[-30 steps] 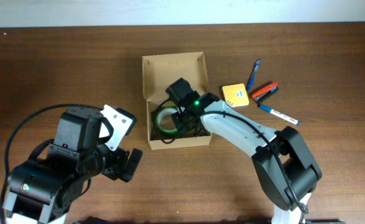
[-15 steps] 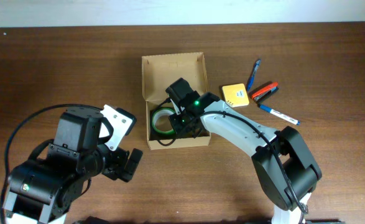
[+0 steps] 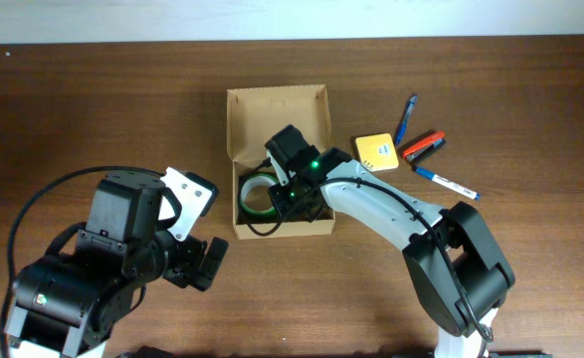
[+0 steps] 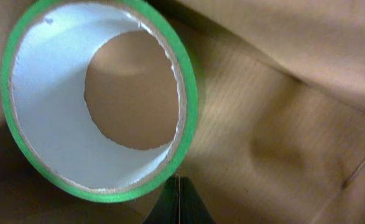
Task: Pack container
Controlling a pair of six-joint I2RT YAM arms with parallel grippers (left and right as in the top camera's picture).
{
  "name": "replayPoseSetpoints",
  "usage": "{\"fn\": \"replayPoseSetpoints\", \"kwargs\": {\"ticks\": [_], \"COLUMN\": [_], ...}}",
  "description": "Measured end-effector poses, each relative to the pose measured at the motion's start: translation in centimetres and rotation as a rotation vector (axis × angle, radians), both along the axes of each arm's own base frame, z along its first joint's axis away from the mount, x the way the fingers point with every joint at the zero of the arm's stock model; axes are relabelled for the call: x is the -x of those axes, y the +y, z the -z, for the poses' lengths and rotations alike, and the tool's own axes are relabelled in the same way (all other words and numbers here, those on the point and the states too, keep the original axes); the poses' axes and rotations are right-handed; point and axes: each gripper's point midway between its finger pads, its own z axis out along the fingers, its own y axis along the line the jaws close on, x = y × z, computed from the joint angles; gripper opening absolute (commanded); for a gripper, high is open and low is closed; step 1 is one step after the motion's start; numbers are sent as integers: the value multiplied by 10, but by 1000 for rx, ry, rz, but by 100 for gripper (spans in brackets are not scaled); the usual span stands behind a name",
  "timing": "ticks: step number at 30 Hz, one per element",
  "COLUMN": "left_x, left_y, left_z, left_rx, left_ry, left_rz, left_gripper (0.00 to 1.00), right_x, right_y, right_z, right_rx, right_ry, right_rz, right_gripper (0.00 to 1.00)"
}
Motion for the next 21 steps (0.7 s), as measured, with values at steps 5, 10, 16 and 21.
{"fn": "replayPoseSetpoints", "kwargs": {"ticks": [5, 10, 16, 21], "left_x": [0, 0, 0, 0], "left_y": [0, 0, 0, 0], "left_z": [0, 0, 0, 0], "left_rx": [0, 0, 0, 0], "left_ry": [0, 0, 0, 0], "left_rz": [0, 0, 0, 0], "left_gripper": [100, 99, 99, 100], "right_x": [3, -2, -13, -33], "right_y": [-3, 1, 9, 5], "right_z": [1, -11, -54, -120], "right_rx": [11, 5, -28, -106], "right_ry": [14, 6, -45, -155], "right_rz": [0, 0, -8, 24], "right_gripper": [4, 4, 4, 4]}}
